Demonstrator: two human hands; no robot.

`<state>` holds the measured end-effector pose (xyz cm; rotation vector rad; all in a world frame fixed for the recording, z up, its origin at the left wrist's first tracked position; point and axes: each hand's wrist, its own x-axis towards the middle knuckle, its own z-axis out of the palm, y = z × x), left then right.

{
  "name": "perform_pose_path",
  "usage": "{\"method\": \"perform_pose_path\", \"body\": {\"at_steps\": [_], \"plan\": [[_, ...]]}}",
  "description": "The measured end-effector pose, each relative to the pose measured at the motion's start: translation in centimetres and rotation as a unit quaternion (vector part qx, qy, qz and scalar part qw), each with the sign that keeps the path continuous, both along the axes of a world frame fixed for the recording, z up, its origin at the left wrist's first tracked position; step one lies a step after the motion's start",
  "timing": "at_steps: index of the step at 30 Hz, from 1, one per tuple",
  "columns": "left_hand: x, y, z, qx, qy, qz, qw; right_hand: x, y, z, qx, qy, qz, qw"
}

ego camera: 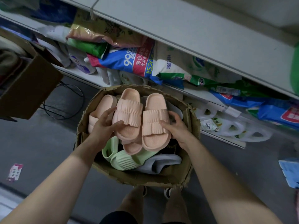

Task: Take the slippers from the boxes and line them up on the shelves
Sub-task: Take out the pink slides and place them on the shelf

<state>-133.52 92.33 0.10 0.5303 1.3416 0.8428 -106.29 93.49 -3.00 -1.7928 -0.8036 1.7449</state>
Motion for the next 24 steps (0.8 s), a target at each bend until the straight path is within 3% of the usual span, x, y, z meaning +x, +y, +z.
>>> {"method": "perform_pose_path", "body": {"at_steps": [10,15,24], "plan": [[7.5,3.7,6.4,0.144,0.008,-0.08,0.986,9.7,0.3,10.2,0.153,-0.011,-0.035,0.988],[15.1,7.4,8.9,0.183,-0.017,-0.112,0.977,17.3,1.3,14.0,0.214,-0.045,-0.126,0.968],[27.7,15.2,9.7,0.213,0.016,-0.14,0.967,28.9,8.7,15.7,0.191,-0.12,-0.193,0.955]]}}
